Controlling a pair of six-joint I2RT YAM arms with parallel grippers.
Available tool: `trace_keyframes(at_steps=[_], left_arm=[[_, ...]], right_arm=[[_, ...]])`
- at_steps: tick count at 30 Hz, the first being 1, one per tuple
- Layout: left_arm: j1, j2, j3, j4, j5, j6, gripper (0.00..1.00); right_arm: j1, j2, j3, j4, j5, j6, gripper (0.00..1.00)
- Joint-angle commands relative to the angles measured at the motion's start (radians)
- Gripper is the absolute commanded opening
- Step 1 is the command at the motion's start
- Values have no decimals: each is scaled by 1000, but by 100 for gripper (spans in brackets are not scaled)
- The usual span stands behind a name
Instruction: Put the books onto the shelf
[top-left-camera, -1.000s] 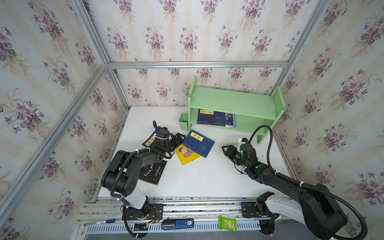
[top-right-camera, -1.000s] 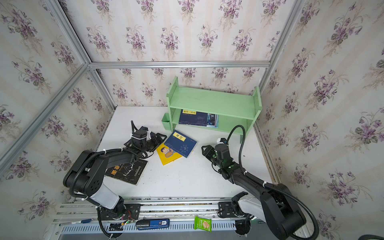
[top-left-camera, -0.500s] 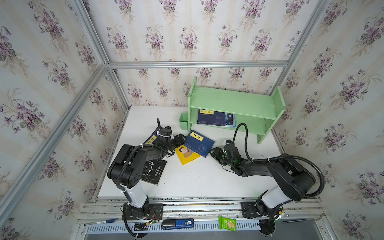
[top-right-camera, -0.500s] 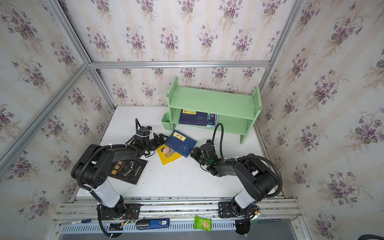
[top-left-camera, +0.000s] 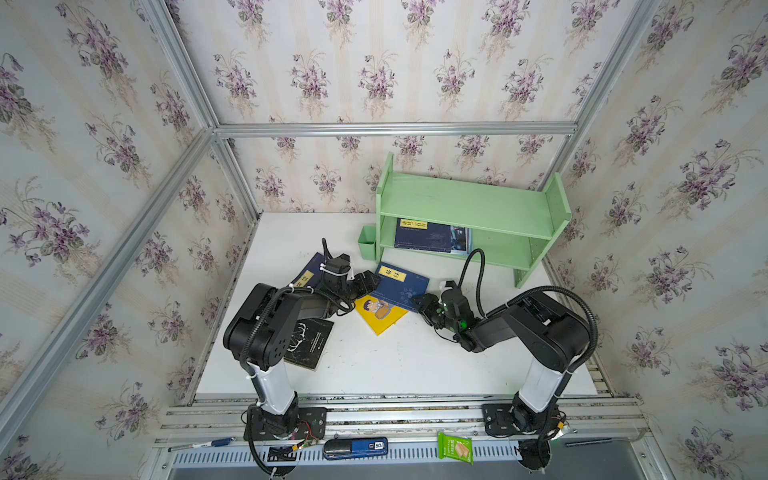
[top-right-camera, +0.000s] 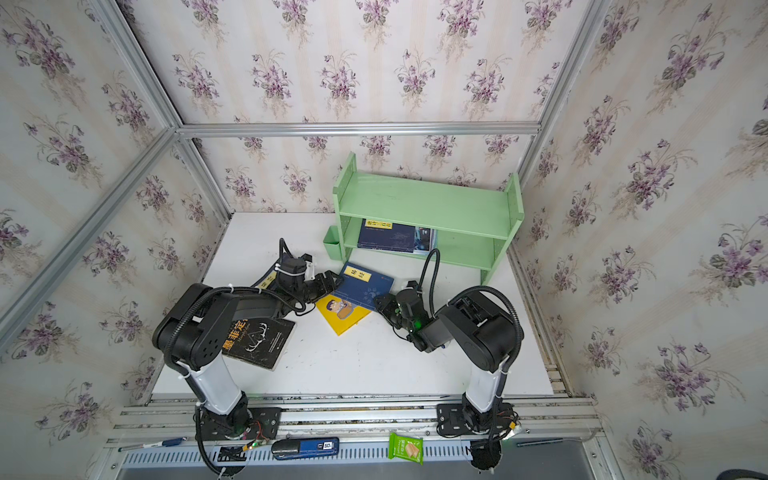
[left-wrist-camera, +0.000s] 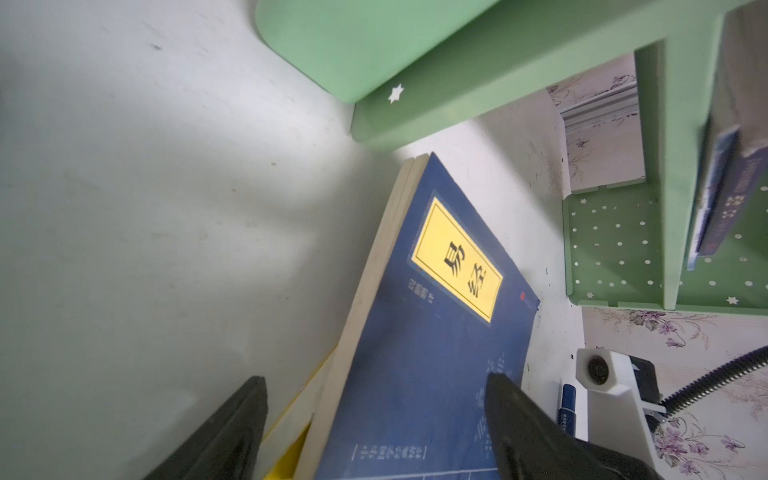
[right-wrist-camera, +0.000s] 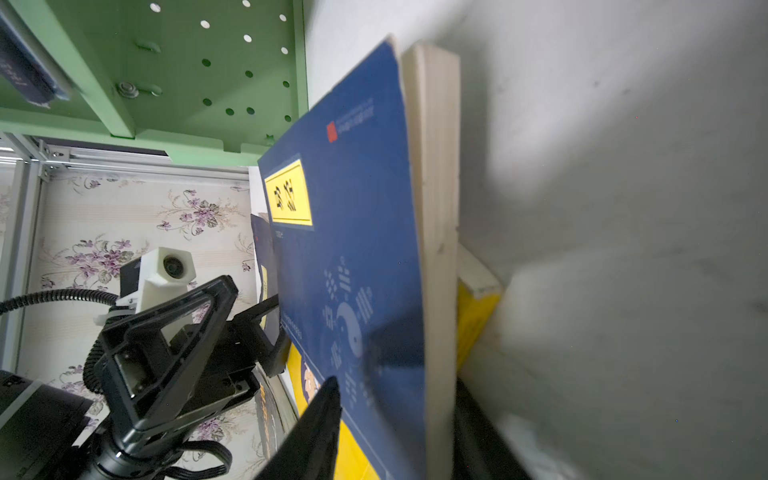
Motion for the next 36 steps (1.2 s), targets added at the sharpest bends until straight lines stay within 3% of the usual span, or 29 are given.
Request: trace_keyframes(at_steps=[1, 6, 15, 24, 31, 36], left_arm=[[-4, 3, -2, -1, 23, -4, 84], [-4, 3, 0, 3, 31, -13, 84], [-5, -15, -1, 9, 52, -14, 84], [-11, -21, 0, 9, 69, -4, 84], [-11, -30, -9, 8, 67, -6, 84], [-1, -50, -26, 3, 44, -15, 84]], right_arm=[[2, -9, -13, 58, -8, 24, 33], [1, -69, -31, 15, 6, 6, 18], [1, -107, -21, 27, -29, -7, 23], [8, -35, 14, 99, -72, 26, 28], [8, -27, 4, 130, -60, 41, 15], [-4, -102, -21, 69, -34, 6, 12]])
